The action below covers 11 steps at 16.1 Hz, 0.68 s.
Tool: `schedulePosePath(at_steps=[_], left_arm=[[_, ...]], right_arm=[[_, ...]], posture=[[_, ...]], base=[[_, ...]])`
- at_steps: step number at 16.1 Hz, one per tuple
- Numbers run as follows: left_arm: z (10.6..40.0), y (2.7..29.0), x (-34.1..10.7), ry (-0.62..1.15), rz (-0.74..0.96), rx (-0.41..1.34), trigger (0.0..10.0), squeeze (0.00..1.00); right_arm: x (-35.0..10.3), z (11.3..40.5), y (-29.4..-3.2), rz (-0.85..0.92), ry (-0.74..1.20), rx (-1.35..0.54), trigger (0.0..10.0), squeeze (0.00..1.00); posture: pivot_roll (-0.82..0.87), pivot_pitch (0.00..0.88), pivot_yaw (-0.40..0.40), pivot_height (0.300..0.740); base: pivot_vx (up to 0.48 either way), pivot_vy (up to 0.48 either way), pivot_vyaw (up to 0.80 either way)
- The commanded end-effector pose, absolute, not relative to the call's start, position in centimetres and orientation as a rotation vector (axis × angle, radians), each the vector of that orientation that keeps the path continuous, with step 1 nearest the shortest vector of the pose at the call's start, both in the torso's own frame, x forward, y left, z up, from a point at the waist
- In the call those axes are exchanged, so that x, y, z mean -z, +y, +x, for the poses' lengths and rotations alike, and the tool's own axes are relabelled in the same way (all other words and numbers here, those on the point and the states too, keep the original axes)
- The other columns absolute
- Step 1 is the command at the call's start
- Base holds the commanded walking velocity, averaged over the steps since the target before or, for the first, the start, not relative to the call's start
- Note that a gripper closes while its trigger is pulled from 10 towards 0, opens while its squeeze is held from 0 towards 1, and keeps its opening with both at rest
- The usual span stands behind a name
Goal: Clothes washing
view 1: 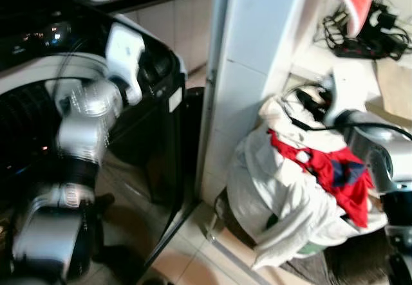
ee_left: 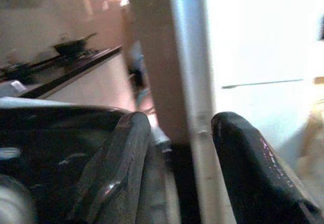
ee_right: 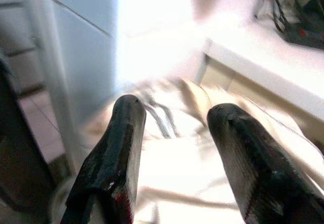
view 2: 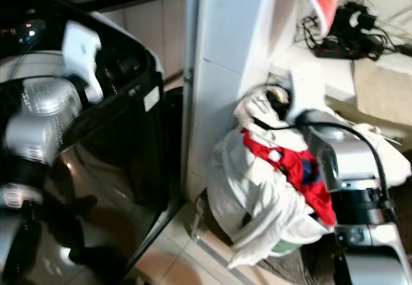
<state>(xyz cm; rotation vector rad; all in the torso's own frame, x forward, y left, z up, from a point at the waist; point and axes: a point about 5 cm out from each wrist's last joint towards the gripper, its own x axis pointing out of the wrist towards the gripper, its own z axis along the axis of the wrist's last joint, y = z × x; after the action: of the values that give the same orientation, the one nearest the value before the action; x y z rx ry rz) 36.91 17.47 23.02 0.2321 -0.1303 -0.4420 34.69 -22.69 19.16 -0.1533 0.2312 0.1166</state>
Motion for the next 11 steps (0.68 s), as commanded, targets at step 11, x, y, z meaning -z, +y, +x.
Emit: schedulePosePath(at_steps=[11], left_arm=[[28.9,11.0,-20.8,-0.076,0.100,0.876,10.0,0.00]], right_arm=[[-11.9,36.3,-26.1,-0.225,0.532,-0.085,10.0,1.00]], posture=[[0.01,0.000,-0.039,0.740]], base=[[0.000,0.000,0.00]])
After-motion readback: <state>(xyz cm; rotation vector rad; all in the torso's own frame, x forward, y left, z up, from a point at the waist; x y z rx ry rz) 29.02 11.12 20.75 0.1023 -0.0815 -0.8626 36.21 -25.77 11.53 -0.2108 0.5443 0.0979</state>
